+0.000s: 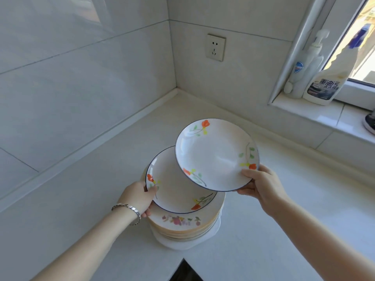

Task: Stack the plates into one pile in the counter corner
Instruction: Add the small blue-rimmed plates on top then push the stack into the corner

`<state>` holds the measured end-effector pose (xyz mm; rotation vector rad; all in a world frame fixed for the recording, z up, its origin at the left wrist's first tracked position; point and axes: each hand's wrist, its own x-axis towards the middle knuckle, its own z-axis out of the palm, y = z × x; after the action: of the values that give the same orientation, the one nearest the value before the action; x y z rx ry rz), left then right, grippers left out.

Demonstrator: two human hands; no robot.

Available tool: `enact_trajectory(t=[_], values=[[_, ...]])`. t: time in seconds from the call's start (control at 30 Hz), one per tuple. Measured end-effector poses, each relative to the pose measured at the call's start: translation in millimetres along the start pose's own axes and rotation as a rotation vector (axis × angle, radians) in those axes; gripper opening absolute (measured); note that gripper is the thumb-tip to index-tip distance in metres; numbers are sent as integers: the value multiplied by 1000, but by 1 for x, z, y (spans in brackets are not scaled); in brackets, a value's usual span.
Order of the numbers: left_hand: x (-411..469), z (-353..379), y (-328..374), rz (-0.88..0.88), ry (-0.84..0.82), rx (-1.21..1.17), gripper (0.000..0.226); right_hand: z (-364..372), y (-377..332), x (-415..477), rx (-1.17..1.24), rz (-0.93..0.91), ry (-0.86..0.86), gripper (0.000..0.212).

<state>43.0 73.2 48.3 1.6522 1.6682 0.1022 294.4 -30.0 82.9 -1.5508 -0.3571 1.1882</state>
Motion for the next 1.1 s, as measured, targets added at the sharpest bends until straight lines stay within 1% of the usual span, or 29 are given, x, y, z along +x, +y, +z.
enact_trajectory(t=[0.1, 0.17, 0.33, 0.43, 0.53, 0.57, 0.6, 0.7, 0.73, 0.8, 1.0, 1.07, 1.1], values=[[2, -1, -2, 18, 3, -19, 36, 25, 2, -1, -92, 13, 6, 13], [6, -2, -3, 7, -23, -76, 39, 38, 4, -1, -140, 24, 3, 13], [14, -7, -6, -60, -144, -293, 29, 52, 9, 2, -245, 25, -22, 14], [18, -13, -6, -54, -218, -274, 23, 54, 16, 6, -291, 24, -18, 14], [22, -18, -4, -59, -273, -231, 25, 54, 23, 7, -347, 30, 2, 13], [22, -19, -3, -63, -282, -226, 25, 53, 26, 7, -413, 11, 18, 13], [22, -20, -3, -64, -287, -219, 24, 51, 27, 7, -534, -26, 45, 18], [21, -20, -3, -63, -287, -219, 24, 44, 30, 10, -1002, -184, 176, 42], [19, -20, -3, -62, -281, -228, 25, 41, 31, 11, -1106, -210, 210, 45], [18, -19, -4, -55, -263, -246, 25, 40, 34, 15, -1195, -221, 234, 48], [8, -21, -3, -91, -172, -328, 30, 42, 39, 26, -1206, -219, 184, 48], [6, -19, -6, -80, -53, -332, 27, 37, 43, 25, -1101, -240, 147, 49], [6, -16, -9, -66, 57, -335, 24, 34, 47, 24, -956, -239, 134, 50]])
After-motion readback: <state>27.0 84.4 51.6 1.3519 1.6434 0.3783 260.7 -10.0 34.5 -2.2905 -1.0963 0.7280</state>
